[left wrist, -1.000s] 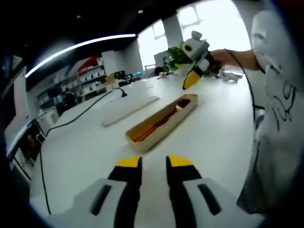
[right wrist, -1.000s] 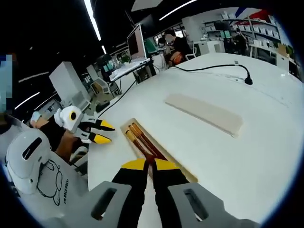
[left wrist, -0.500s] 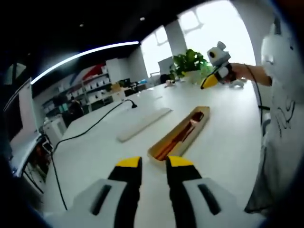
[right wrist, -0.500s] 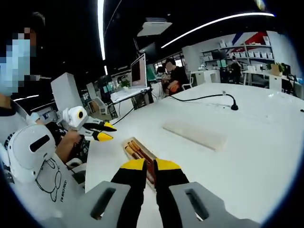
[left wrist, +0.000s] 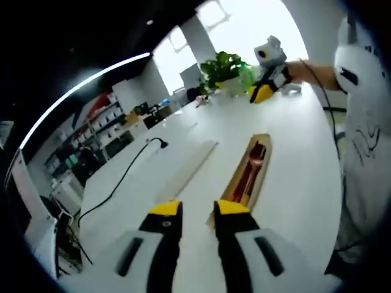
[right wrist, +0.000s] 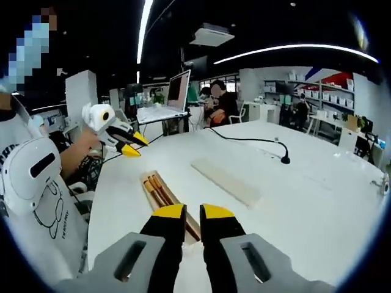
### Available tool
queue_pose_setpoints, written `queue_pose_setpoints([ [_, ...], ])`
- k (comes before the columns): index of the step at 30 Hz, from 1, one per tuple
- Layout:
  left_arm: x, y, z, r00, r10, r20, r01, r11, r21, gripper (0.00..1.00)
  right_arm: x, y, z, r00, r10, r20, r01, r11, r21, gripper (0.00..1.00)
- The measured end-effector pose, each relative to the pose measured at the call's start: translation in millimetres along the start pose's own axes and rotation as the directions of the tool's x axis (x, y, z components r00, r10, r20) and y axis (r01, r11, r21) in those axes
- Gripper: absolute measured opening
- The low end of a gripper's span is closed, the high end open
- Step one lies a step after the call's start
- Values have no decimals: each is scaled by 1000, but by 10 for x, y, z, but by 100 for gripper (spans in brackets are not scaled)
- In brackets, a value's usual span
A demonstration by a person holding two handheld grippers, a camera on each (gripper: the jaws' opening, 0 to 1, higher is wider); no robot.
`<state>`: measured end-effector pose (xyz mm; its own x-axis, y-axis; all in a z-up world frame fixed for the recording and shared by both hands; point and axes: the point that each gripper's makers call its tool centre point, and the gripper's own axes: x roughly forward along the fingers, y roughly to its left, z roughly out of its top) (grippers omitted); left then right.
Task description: Arrange the utensils inside the cutlery case until each visible utensil rests in its matching compartment.
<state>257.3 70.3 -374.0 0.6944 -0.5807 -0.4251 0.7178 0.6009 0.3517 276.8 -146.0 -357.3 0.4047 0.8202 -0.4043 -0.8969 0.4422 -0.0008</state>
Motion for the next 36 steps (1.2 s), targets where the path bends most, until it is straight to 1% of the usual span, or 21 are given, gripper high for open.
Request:
queue_pose_setpoints([
  [2,47,-18,42,1000,-17,1,17,1000,7,21,3,1,26,1000,1,-17,-2,999,-54,10],
  [5,102,8,102,1000,-27,-9,27,999,43,23,19,20,74,1000,8,-20,-9,997,-79,12],
  [7,119,39,133,999,-38,-17,38,998,53,23,27,12,87,1000,10,-29,-13,995,-99,12],
  [12,155,92,172,996,-72,-49,76,994,85,23,38,-62,69,999,7,-50,-13,992,-125,12],
  [17,225,172,185,992,-110,-69,115,991,72,22,75,-143,35,998,12,-65,-20,992,-126,13],
  [20,251,179,186,987,-128,-94,136,987,80,22,97,-166,27,996,13,-90,-30,982,-185,18],
  [21,259,177,174,983,-137,-119,149,984,97,22,102,-170,29,996,11,-93,-28,982,-187,18],
  [23,275,174,170,978,-149,-144,166,980,113,23,112,-180,27,993,11,-114,-34,980,-196,18],
  [30,338,192,215,963,-189,-190,216,968,128,23,135,-219,77,988,-3,-152,-37,965,-259,19],
  [33,367,229,220,956,-198,-216,230,965,130,23,146,-248,77,981,-5,-192,-52,955,-291,19],
  [34,380,248,208,950,-201,-239,236,963,130,23,155,-265,82,980,-11,-201,-52,951,-305,19],
  [35,394,261,208,947,-201,-249,239,961,137,23,174,-294,92,977,-19,-210,-51,945,-322,19],
  [36,404,264,202,943,-204,-262,247,959,141,23,188,-303,100,977,-22,-211,-49,945,-324,19],
])
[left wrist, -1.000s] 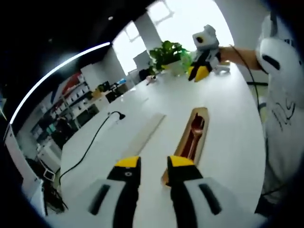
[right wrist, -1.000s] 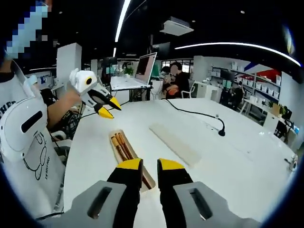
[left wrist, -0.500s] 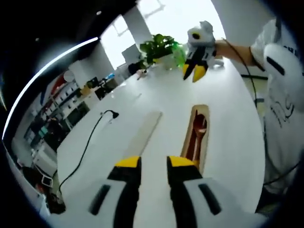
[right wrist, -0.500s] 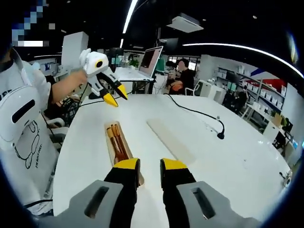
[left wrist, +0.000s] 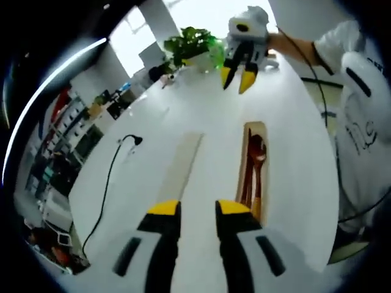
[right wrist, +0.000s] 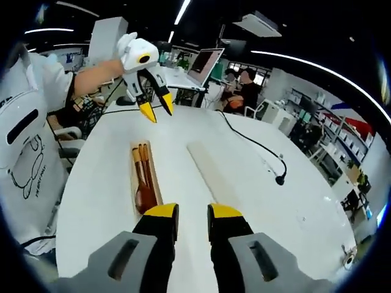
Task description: Arrange the utensils inside the cutlery case until each visible utensil rests in its matching compartment.
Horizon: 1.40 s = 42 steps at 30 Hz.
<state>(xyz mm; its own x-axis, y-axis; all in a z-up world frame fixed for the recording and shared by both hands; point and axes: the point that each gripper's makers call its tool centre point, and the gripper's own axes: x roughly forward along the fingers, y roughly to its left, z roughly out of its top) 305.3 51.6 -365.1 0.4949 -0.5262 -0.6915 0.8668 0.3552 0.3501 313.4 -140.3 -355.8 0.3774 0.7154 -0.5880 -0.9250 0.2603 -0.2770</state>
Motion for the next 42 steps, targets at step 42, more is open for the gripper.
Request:
queue_pose_setpoints([
  [42,802,406,-268,981,-118,-151,122,992,19,46,1031,-505,-421,948,86,-306,-122,988,-98,39],
])
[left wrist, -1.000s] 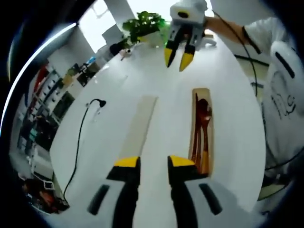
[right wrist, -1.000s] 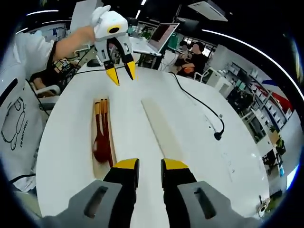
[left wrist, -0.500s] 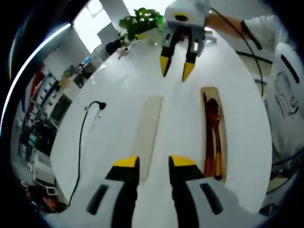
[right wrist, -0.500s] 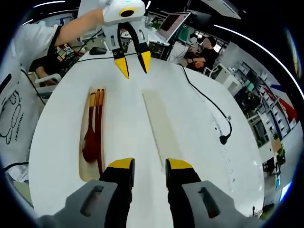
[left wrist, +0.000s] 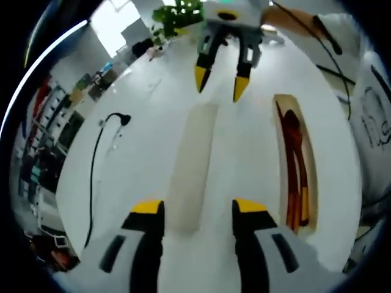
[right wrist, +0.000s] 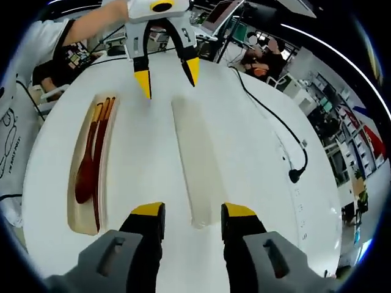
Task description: Arrange the utensils inside the cutlery case until each visible utensil rests in its matching compartment.
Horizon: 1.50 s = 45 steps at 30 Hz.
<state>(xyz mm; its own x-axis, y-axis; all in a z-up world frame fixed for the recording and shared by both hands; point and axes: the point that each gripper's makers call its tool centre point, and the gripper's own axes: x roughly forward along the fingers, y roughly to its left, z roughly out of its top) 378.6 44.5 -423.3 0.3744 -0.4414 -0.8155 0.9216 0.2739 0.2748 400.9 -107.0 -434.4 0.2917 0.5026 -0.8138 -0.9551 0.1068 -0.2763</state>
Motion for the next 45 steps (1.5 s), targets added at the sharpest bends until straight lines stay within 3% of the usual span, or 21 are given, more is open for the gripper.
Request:
queue_pose_setpoints([
  [8,141,94,-71,1000,-22,-17,22,1000,-4,48,141,-89,-65,999,20,-43,-20,1000,-20,47],
  [14,276,153,-33,999,-35,-5,35,999,-1,60,243,-87,-94,996,63,-69,-66,997,-33,50],
  [21,403,160,-133,994,-86,-68,87,996,25,60,297,-148,-64,992,87,-91,-93,993,-66,52],
  [25,426,135,-141,988,-137,-71,137,991,-3,60,356,-173,-135,982,125,-138,-132,990,-43,54],
  [32,475,166,-137,979,-178,-101,180,984,12,60,406,-172,-98,971,196,-138,-204,978,-48,53],
  [39,531,223,-110,978,-171,-118,175,984,29,59,449,-188,-88,957,214,-198,-231,970,-69,58],
  [45,540,183,-110,971,-201,-129,205,979,20,55,472,-183,-107,938,260,-230,-277,960,-44,58],
])
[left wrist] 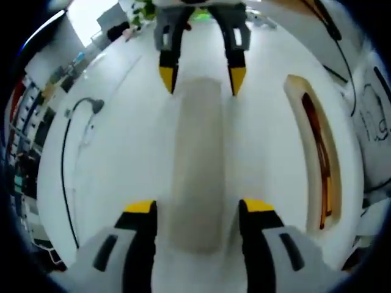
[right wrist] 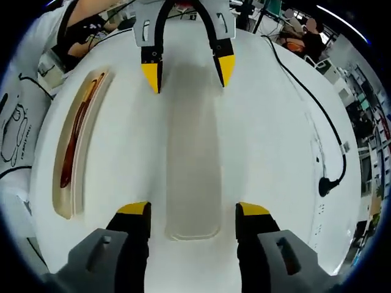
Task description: Arrange the utensils inside the cutlery case until each visible utensil rests in its matching compartment.
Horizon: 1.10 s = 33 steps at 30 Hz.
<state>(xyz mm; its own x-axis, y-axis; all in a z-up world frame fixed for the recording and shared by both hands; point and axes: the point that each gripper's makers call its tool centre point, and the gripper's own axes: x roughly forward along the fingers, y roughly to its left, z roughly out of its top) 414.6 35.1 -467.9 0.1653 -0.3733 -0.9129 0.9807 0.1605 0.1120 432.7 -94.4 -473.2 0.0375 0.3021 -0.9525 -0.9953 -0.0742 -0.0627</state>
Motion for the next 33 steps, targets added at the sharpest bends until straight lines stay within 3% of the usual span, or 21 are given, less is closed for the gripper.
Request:
queue_pose_setpoints([
  [4,13,5,-9,1000,-12,-6,12,999,-38,56,26,25,-23,998,57,-23,-56,997,49,57],
  [10,31,-42,-24,997,-71,4,71,994,-79,51,35,33,-9,995,58,-84,-56,998,24,57],
  [16,49,-55,-6,996,-92,-19,90,993,-79,52,37,39,-12,989,60,-133,-58,998,19,57],
  [24,65,-53,-4,991,-105,-77,101,993,-65,52,33,35,-18,988,60,-141,-58,998,20,58],
  [33,61,-55,-15,992,-102,-75,96,992,-79,51,23,33,-23,995,58,-84,-55,998,30,56],
])
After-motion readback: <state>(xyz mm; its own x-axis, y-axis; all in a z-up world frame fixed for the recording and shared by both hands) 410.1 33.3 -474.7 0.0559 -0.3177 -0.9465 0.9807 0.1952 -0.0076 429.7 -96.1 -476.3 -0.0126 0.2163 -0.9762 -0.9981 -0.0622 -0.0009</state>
